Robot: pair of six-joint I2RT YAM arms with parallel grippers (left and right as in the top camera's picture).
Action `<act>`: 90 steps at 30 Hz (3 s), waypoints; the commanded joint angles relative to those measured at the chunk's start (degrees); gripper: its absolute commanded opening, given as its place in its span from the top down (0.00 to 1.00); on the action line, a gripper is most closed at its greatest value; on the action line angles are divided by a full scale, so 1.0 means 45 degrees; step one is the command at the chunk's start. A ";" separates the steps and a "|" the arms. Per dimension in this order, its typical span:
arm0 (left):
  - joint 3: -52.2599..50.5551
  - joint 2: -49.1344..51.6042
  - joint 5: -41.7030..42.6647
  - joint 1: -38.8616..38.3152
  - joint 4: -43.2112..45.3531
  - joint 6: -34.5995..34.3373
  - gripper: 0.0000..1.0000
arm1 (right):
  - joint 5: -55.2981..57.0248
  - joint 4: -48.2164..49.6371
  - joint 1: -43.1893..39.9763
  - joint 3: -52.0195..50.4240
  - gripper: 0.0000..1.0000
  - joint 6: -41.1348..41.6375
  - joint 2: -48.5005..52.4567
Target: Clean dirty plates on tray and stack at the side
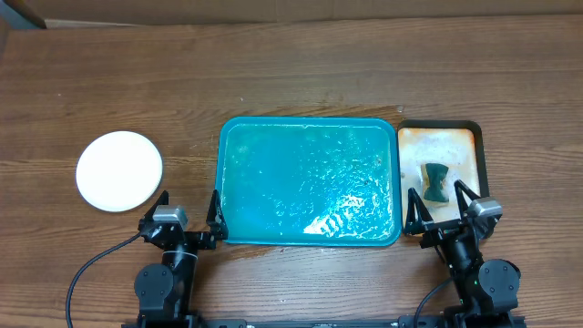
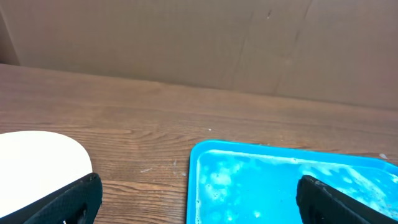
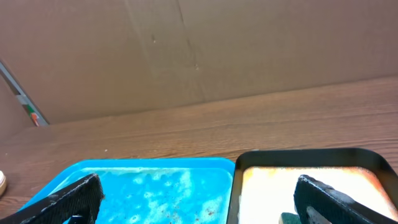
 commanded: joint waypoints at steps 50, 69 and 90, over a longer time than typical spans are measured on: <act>-0.0039 -0.0136 -0.0131 0.0073 -0.0039 0.0019 0.00 | -0.0024 0.0063 0.0053 -0.0136 0.00 -0.0146 -0.0102; -0.0039 -0.0136 -0.0126 -0.0296 -0.0039 0.0019 0.00 | -0.0019 0.0063 0.0053 -0.0136 0.00 -0.0141 -0.0102; -0.0039 -0.0136 -0.0126 -0.0321 -0.0039 0.0019 0.00 | -0.0019 0.0063 0.0053 -0.0136 0.00 -0.0141 -0.0102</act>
